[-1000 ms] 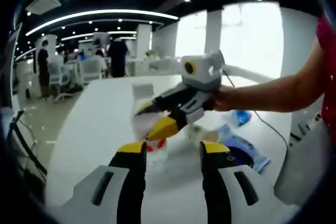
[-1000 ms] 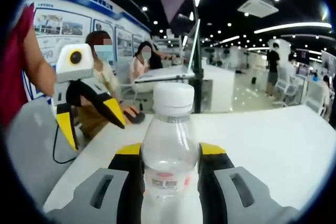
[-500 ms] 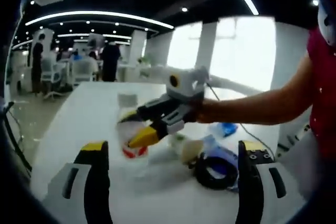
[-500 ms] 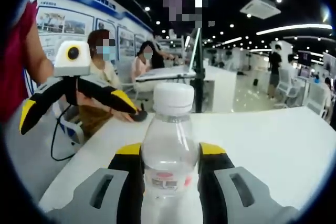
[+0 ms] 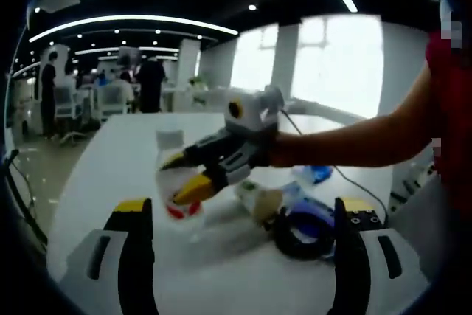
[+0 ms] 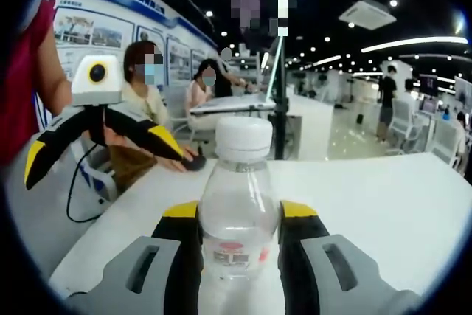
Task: Arrange the tabletop items into an orderly group along one side of the table until the central work area is clear of visible clutter.
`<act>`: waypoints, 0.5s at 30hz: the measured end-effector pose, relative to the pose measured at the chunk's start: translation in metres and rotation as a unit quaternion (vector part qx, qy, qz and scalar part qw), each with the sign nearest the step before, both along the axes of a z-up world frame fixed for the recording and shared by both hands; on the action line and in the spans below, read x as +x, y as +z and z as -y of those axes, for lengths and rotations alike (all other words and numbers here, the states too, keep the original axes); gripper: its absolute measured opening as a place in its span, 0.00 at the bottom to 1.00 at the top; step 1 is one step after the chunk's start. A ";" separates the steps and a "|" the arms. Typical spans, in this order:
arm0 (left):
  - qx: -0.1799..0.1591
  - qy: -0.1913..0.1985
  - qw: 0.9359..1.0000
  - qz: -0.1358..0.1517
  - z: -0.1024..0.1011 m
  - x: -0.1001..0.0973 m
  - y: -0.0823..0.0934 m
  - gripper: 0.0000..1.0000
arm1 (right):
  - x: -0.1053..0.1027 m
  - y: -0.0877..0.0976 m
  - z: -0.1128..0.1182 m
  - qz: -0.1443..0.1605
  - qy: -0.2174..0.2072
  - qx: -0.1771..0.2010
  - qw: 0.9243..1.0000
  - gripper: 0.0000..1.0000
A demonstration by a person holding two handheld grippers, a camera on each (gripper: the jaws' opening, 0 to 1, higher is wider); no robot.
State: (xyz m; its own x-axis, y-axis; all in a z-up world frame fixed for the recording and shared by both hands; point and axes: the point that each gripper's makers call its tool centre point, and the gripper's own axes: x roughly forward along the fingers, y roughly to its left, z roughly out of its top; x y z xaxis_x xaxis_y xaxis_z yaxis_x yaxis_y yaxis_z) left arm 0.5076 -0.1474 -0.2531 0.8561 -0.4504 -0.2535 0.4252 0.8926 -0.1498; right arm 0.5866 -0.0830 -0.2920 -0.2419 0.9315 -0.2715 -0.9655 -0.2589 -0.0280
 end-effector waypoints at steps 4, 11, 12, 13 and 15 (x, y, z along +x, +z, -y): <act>0.000 0.000 1.000 0.000 0.000 0.000 0.000 0.99 | 0.002 0.000 0.001 0.001 -0.001 -0.001 1.000 0.38; -0.001 0.002 1.000 0.000 -0.001 0.001 -0.001 0.99 | 0.003 -0.001 0.007 0.025 0.005 -0.002 1.000 0.38; 0.000 0.002 1.000 0.000 -0.001 0.002 -0.001 0.99 | 0.004 -0.002 0.008 0.022 0.002 -0.003 1.000 0.38; 0.001 0.001 1.000 -0.001 0.000 0.002 -0.001 0.99 | 0.004 -0.002 0.009 0.021 0.002 -0.002 1.000 0.38; 0.002 -0.001 1.000 -0.002 0.001 0.002 -0.002 0.99 | 0.003 -0.002 0.010 0.022 0.000 -0.003 1.000 0.38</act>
